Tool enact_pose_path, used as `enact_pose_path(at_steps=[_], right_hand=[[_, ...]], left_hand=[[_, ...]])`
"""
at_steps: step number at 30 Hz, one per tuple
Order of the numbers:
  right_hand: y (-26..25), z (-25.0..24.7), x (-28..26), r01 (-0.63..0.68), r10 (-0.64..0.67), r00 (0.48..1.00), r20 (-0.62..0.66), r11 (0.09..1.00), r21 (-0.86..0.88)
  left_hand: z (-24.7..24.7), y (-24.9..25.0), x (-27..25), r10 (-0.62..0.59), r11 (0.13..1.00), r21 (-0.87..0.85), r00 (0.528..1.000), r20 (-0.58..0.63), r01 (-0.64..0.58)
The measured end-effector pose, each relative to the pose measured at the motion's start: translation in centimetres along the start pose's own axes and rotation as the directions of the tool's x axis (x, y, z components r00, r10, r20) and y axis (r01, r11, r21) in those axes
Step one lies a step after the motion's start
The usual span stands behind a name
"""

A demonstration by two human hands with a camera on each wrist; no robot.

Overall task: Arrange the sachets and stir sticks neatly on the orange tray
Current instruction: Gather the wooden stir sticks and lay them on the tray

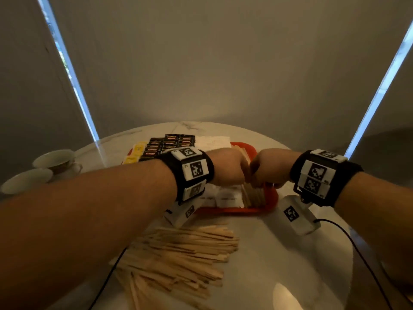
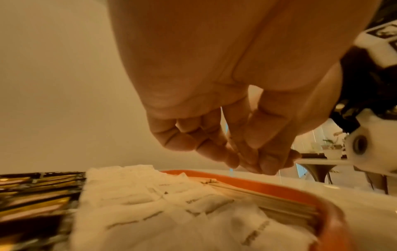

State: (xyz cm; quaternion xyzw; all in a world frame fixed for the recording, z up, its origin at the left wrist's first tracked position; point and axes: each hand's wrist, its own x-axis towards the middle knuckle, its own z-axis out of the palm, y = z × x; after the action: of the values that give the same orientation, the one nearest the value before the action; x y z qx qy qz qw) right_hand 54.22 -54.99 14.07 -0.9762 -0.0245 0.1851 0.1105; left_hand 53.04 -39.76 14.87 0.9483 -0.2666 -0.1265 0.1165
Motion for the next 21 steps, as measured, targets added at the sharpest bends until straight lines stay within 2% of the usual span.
enact_pose_path(at_steps=[2,4,7,9,11,14,18,21], right_hand=[[-2.4,0.6,-2.3,0.089,-0.089,0.995,0.052,0.996,0.010],[-5.1,1.8,-4.4,0.202,-0.192,0.968,0.160,0.978,-0.053],[-8.4,4.0,-7.3,0.357,-0.307,0.901,0.307,0.926,-0.120],[-10.1,5.6,-8.8,0.419,-0.328,0.876,0.353,0.880,-0.222],[-11.3,7.1,-9.4,0.443,-0.334,0.882,0.334,0.829,-0.341],[-12.5,8.8,-9.2,0.441,-0.350,0.894,0.281,0.803,-0.402],[-14.0,10.5,-8.9,0.450,-0.376,0.891,0.253,0.797,-0.402],[-14.9,10.9,-8.2,0.469,-0.402,0.881,0.251,0.816,-0.338]], left_hand=[[-0.6,-1.1,-2.7,-0.038,0.998,-0.059,0.996,-0.081,0.033],[-0.8,-2.9,-5.9,-0.081,0.995,-0.065,0.991,-0.102,0.075],[-0.4,-6.2,-11.5,-0.153,0.988,-0.012,0.986,-0.061,0.152],[0.3,-8.0,-15.2,-0.221,0.974,0.054,0.975,0.013,0.220],[1.3,-9.2,-18.3,-0.266,0.960,0.117,0.958,0.102,0.254],[2.7,-10.0,-21.6,-0.323,0.944,0.131,0.931,0.171,0.304],[4.3,-9.4,-22.1,-0.354,0.927,0.195,0.919,0.172,0.321],[5.2,-8.9,-21.1,-0.378,0.921,0.151,0.916,0.134,0.358]])
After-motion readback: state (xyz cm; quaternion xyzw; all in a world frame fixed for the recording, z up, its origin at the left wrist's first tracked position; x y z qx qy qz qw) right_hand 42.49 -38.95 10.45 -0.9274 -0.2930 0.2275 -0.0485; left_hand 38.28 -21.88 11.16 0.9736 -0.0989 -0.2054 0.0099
